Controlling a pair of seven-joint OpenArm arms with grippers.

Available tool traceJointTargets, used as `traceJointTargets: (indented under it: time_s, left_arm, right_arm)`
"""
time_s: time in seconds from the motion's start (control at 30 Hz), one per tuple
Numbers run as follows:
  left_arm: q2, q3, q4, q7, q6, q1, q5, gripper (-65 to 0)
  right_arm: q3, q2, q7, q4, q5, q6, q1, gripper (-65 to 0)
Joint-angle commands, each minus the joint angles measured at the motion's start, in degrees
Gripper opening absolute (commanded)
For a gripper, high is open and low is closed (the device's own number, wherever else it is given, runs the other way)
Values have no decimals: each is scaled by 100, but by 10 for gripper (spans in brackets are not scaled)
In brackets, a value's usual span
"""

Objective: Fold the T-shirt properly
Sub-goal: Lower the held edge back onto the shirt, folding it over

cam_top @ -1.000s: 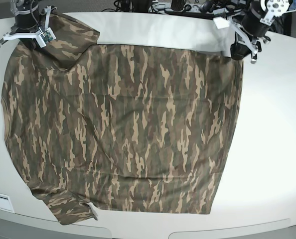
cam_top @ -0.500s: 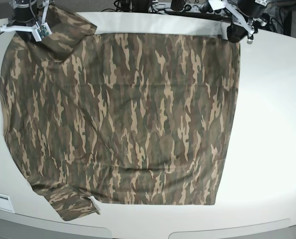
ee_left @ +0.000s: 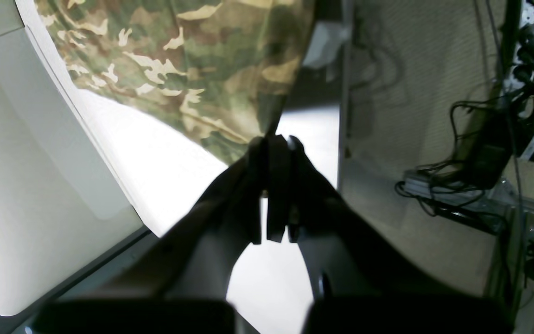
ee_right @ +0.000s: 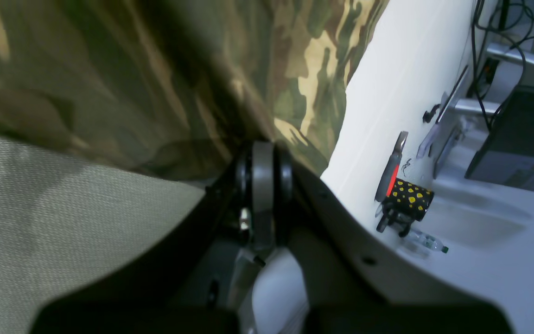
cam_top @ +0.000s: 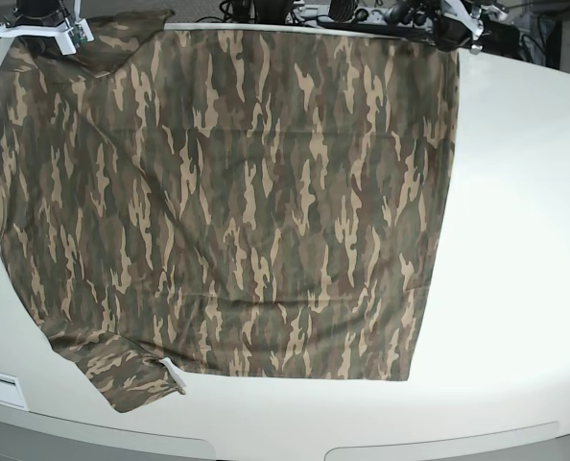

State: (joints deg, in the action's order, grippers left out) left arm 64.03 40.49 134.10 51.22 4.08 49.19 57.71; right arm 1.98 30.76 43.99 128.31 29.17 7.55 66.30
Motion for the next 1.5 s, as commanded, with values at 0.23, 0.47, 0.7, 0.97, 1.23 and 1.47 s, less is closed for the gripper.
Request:
traceJointTargets:
  time_s: [0.23, 0.47, 0.7, 0.97, 1.23, 1.47]
  left_arm:
    - [74, -570, 90, -142, 562, 31, 632, -650]
    - [74, -1908, 90, -372, 610, 31, 151, -650]
    - [74, -3023, 90, -2140, 608, 26, -966, -650]
    - [74, -3274, 90, -2815, 426, -1093, -2446, -650]
    - [70, -3268, -269, -3093, 310, -2000, -3025, -650]
    - [-205, -3268, -863, -3523, 164, -2328, -3711, -650]
  right_arm:
    - [44, 55, -317, 109, 599, 389, -227, -650]
    - [678, 59, -621, 107, 153, -20, -960, -650]
    - [1410, 76, -1130, 107, -1368, -850, -1762, -650]
    - [1451, 87, -1342, 28, -2382, -1554, -2653, -650]
    - [1451, 105, -1561, -782, -2785, -1829, -3230, -650]
    - [1451, 162, -1593, -1305, -3202, -2170, -3856, -650]
